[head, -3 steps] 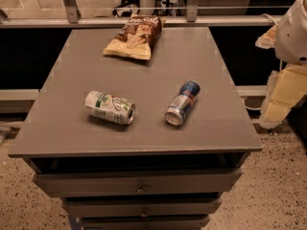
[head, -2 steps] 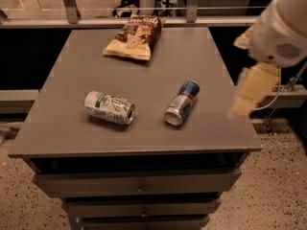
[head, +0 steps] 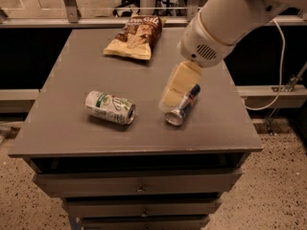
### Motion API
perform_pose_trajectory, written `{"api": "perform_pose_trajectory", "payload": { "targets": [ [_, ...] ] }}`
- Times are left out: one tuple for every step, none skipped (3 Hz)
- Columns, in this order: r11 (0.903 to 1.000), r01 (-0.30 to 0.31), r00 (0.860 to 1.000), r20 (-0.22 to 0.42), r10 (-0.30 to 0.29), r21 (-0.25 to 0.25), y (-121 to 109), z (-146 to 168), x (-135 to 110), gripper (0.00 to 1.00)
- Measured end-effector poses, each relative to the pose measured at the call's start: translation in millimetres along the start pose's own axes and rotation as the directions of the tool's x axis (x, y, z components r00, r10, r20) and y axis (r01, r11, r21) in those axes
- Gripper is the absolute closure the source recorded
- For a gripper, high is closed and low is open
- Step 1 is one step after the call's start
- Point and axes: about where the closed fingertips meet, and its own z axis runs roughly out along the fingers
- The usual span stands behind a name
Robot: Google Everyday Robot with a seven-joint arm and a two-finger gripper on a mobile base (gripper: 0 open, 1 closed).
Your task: Pick 7up can
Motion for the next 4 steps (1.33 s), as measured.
{"api": "perform_pose_trajectory", "payload": {
  "targets": [
    [0.9987,-0.025,0.995,0.095,0.029,-0.044,7,44,-39,0.00],
    [0.9975,-0.003,0.983,0.182,0.016,-0.071,16,94,-73,0.00],
    [0.9970,0.010,0.977,0.212,0.007,-0.077,21,117,-84,0.00],
    [0.9959,0.006,0.976,0.219,0.014,-0.090,27,139,-83,0.24]
  ]
}}
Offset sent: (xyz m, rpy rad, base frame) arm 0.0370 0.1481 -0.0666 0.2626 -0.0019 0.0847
